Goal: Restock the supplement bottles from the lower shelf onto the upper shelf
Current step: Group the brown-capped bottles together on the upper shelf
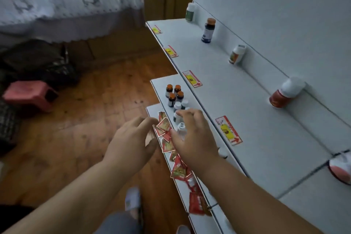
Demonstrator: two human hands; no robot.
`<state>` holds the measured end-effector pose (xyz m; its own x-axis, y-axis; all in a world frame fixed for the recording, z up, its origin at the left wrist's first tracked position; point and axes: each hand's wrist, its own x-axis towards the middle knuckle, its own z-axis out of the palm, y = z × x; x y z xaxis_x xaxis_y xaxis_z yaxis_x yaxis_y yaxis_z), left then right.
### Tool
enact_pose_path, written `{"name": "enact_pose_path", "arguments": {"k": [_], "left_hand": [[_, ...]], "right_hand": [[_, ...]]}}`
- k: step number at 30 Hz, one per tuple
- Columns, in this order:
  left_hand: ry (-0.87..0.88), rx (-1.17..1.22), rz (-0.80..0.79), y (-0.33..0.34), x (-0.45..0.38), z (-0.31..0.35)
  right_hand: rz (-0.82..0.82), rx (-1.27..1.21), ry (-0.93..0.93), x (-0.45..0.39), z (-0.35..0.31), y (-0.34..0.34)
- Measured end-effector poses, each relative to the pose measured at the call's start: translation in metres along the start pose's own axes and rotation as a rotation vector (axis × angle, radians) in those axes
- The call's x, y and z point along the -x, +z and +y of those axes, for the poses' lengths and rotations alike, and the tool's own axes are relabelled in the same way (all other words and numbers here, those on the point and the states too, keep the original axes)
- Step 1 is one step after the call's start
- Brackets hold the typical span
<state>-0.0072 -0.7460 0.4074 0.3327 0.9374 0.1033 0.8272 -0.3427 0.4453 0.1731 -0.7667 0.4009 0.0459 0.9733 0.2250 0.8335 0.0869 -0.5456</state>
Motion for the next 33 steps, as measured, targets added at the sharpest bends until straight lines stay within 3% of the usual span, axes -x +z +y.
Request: {"name": "enact_pose_path", "arguments": {"k": [9, 14, 22, 25, 33], "left_hand": [[0.029, 0.004, -0.165, 0.018, -0.176, -0.154], [0.078, -0.020, -0.298, 0.047, -0.275, -0.214], [0.031, 0.098, -0.386, 0.185, -0.374, -0.283], [-0.007, 0.175, -0.431, 0.247, -0.396, -0.301], [-0.126, 0.380, -0.473, 0.337, -0.437, -0.314]], "right_hand": [[-0.136, 0.009, 0.266, -0.174, 0.005, 0.136], [-0.148, -0.007, 0.516, -0.255, 0.020, 0.203], [-0.030, 0.121, 0.725, -0.346, 0.134, 0.320], [-0.009, 0.207, 0.713, -0.385, 0.190, 0.352], [-0.358, 0.507, 0.670, -0.426, 0.255, 0.396]]}}
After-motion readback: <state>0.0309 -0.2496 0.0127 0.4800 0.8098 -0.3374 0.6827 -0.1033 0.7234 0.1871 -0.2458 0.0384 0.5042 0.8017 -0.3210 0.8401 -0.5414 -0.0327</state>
